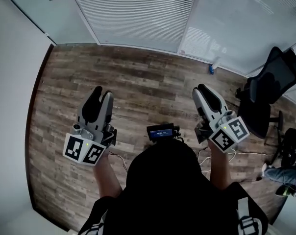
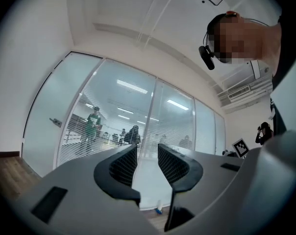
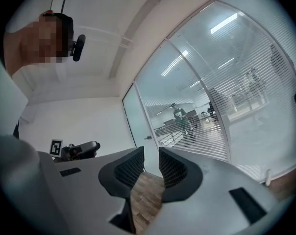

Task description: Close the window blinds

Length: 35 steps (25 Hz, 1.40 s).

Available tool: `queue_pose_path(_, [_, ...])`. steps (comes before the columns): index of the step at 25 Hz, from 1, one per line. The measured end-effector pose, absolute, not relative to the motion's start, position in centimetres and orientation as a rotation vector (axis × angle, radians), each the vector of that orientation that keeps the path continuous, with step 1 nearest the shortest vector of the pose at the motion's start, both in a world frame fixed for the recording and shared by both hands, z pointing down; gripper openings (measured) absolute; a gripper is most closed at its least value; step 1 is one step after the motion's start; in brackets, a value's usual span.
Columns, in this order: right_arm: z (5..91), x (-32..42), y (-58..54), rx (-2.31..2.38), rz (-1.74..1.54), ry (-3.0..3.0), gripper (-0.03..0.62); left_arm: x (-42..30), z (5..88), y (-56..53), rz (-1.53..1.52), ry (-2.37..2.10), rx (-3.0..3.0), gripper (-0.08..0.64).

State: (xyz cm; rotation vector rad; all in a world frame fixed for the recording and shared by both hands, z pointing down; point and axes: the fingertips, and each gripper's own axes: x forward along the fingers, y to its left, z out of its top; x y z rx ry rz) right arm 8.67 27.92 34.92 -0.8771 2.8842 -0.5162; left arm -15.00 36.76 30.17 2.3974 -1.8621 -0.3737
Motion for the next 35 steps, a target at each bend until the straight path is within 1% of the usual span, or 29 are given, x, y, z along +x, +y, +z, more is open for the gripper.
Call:
queue_pose_path(5, [35.7, 10.6, 23.5, -0.887, -0.547, 2.872, 0.078, -12.8, 30.4, 32.0, -0.325, -1.796, 2.418, 0.136])
queue_pose_path(10, [37.1, 13.2, 20.3, -0.900, -0.582, 2.836, 0.107, -10.6, 30.8, 28.9, -0.213, -1.750, 2.432, 0.170])
queue_pose_path(15, [38.9, 15.0, 17.1, -0.958, -0.637, 2.789, 0.120, -10.0, 31.4, 26.4, -0.155, -1.735, 2.426, 0.181])
queue_pose_path(18, [39.3, 15.3, 15.5, -0.992, -0.652, 2.768, 0.120, -9.9, 31.3, 24.6, -0.159, -1.712, 2.444, 0.201])
queue_pose_path(24, [38.8, 13.5, 12.2, -1.052, -0.586, 2.795, 0.121, -11.8, 32.6, 20.2, -0.225, -1.653, 2.465, 0.210])
queue_pose_path(28, [38.3, 11.5, 8.7, -1.140, -0.536, 2.789, 0.121, -14.6, 33.2, 15.5, -0.297, -1.597, 2.490, 0.210])
queue_pose_path(35, [37.1, 5.8, 3.6, -1.253, -0.483, 2.773, 0.120, -20.4, 32.7, 8.3, -0.360, -1.508, 2.531, 0.210])
